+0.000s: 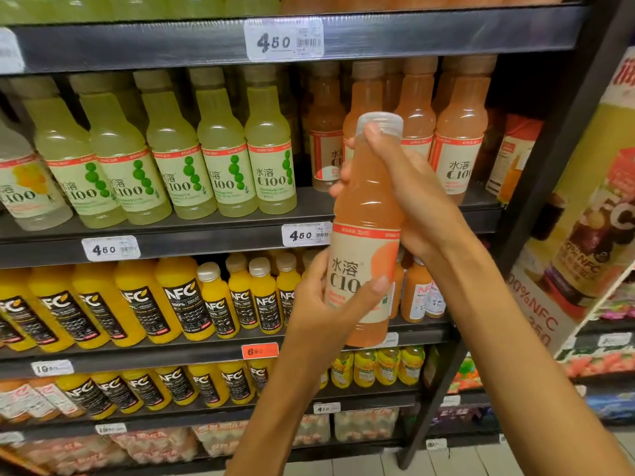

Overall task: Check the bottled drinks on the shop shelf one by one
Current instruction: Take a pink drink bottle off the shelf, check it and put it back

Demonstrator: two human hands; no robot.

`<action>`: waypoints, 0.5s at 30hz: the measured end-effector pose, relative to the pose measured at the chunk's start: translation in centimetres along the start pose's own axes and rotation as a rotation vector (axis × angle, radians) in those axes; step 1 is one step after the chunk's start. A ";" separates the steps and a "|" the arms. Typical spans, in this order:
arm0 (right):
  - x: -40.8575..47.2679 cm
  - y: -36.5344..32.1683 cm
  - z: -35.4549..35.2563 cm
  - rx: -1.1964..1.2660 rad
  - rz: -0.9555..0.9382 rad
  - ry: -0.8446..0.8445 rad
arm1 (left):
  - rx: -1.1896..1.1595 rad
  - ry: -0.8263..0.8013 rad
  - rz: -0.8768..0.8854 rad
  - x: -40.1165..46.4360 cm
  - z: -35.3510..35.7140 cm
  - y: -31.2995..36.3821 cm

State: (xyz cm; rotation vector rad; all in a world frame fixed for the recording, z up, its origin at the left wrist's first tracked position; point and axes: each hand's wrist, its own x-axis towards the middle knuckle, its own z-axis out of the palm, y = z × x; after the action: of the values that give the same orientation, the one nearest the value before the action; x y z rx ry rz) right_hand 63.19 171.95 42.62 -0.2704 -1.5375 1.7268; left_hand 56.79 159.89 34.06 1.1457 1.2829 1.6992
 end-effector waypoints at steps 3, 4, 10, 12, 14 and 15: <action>0.3 -0.4 -0.1 0.183 0.036 -0.068 | -0.060 -0.097 -0.050 0.0 -0.9 0.2; 0.4 -0.5 -0.1 0.267 0.059 -0.111 | -0.093 -0.147 -0.078 0.0 -1.2 0.3; 0.9 0.0 0.0 0.398 0.044 -0.207 | -0.178 -0.229 -0.145 0.3 -0.8 -0.1; 1.0 -0.1 -0.5 0.203 -0.010 -0.120 | -0.113 -0.180 -0.073 0.6 -0.6 -0.4; 1.0 -0.3 -0.8 0.015 -0.042 -0.091 | -0.067 -0.128 -0.008 0.8 -0.6 -0.7; 0.9 -0.3 -0.9 -0.037 -0.056 -0.101 | -0.049 -0.101 0.025 1.0 -0.6 -0.8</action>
State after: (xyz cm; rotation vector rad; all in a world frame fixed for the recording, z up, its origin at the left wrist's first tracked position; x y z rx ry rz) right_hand 63.28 173.25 43.00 -0.1592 -1.6359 1.6921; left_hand 55.85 160.81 33.48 1.2072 1.1636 1.6598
